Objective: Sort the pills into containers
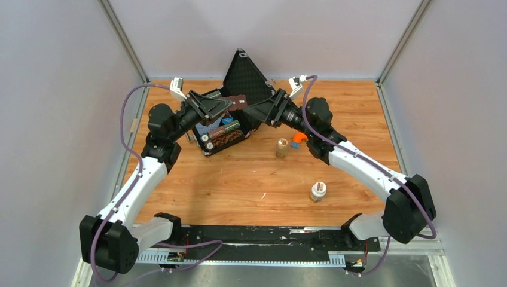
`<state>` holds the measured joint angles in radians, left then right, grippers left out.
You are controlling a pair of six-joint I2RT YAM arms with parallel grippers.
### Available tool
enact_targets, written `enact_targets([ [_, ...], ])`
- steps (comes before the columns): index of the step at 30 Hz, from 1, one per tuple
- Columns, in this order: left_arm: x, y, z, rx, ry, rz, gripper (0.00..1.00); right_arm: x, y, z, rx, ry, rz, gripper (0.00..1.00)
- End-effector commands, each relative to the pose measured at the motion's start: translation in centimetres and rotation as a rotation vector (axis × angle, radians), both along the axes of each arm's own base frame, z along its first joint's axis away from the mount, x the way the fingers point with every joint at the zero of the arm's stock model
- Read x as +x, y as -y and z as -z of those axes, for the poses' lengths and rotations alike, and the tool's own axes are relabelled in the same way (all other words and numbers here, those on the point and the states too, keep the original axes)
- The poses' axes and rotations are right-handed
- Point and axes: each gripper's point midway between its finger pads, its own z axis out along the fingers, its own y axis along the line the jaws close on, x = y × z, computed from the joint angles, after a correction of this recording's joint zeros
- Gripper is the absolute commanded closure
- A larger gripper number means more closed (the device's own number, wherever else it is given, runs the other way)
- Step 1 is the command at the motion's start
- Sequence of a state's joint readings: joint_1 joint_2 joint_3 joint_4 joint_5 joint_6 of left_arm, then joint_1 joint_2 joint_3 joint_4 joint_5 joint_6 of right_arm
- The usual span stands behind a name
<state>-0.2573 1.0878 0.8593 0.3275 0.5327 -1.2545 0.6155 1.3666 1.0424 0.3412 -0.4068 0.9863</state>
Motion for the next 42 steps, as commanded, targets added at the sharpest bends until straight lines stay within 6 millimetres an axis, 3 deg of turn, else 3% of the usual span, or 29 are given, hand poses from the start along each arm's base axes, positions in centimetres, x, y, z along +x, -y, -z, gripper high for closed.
enact_targets([
  [1,-0.9,-0.5,-4.2,-0.111,0.084,-0.01,1.0,0.4,-0.4,-4.8,0.205,0.042,-0.038,0.33],
  [9,-1.5,-0.5,-4.7,-0.167,0.057,0.009,1.0,1.0,-1.2,-6.1,0.231,0.08,-0.065,0.42],
  [18,-1.9,-0.4,-4.1,-0.164,0.041,0.021,1.0,0.7,-1.8,-6.4,0.25,0.118,-0.121,0.42],
  [22,-2.0,-0.4,-4.0,-0.163,0.037,0.026,1.0,0.7,-2.2,-6.4,0.243,0.115,-0.142,0.52],
  [26,-2.1,-0.4,-3.4,-0.159,0.017,0.024,0.99,0.7,-2.4,-6.3,0.235,0.112,-0.154,0.69],
  [28,-2.2,-0.4,-3.1,-0.157,0.014,0.023,0.9,0.7,-2.2,-6.3,0.231,0.114,-0.156,0.79],
  [29,-2.2,-0.4,-3.0,-0.154,0.014,0.023,0.73,0.7,-2.0,-6.4,0.227,0.119,-0.155,0.85],
  [30,-2.3,-0.4,-2.8,-0.15,0.016,0.023,0.62,0.7,-1.9,-6.3,0.219,0.123,-0.156,0.93],
  [32,-2.4,-0.5,-2.6,-0.106,0.055,0.015,0.2,0.8,-1.4,-5.7,0.192,0.122,-0.157,1.0],
  [34,-2.4,-0.6,-1.9,-0.034,0.078,0.007,0.03,0.7,-0.7,-5.0,0.154,0.13,-0.171,1.0],
  [38,-2.8,-0.3,-0.8,0.157,0.174,0.043,0.0,0.3,1.0,-3.7,0.027,0.157,-0.235,1.0],
  [39,-3.0,-0.2,-1.3,0.191,0.2,0.066,0.0,0.1,1.4,-3.5,-0.007,0.161,-0.254,1.0],
  [42,-3.6,0.4,-0.9,0.361,0.326,0.168,0.0,-1.7,2.1,-3.0,-0.103,0.219,-0.349,1.0],
])
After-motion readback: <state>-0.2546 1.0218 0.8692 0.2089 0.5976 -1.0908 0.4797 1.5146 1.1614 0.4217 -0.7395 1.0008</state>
